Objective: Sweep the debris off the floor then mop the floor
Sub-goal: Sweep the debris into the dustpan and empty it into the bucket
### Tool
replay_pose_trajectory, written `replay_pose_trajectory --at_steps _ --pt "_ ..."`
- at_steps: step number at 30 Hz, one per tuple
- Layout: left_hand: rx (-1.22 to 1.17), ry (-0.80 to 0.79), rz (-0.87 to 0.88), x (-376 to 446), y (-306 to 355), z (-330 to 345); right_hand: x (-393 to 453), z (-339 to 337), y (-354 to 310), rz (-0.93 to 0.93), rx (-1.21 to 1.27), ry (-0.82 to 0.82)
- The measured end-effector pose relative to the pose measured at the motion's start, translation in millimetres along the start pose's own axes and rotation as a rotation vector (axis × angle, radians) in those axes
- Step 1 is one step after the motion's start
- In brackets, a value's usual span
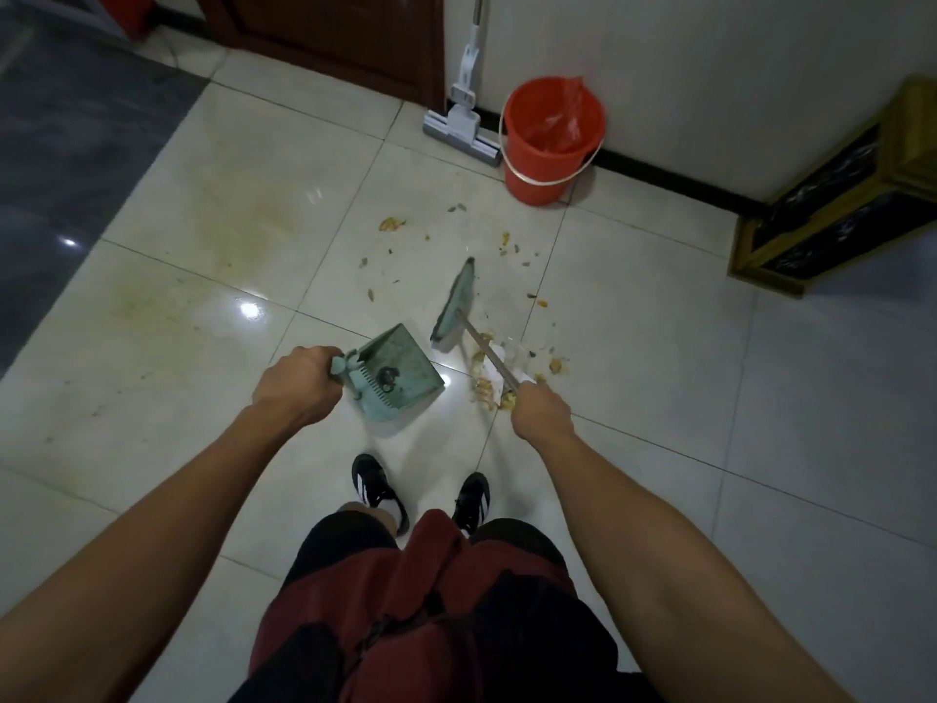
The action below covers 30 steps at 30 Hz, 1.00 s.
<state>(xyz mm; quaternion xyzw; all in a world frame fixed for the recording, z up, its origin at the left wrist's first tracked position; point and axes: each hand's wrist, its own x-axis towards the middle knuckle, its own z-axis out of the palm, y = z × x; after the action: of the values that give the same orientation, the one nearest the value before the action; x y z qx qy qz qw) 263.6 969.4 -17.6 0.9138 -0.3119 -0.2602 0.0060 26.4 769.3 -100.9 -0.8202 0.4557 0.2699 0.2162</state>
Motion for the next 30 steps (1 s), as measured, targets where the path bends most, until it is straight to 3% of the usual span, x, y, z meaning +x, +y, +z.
replay_pose_trajectory --at_steps 7,19,30 --pt "-0.053 0.029 -0.055 31.9 -53.3 -27.3 36.4 -25.6 -69.5 -0.053 -0.029 -0.017" --pt "-0.149 -0.011 -0.172 124.1 -193.1 -113.7 108.6 -62.2 -266.9 -0.111 -0.178 -0.039" --pt "-0.109 -0.022 -0.225 171.6 -231.8 -139.6 160.9 -72.4 -347.9 -0.205 -0.217 -0.097"
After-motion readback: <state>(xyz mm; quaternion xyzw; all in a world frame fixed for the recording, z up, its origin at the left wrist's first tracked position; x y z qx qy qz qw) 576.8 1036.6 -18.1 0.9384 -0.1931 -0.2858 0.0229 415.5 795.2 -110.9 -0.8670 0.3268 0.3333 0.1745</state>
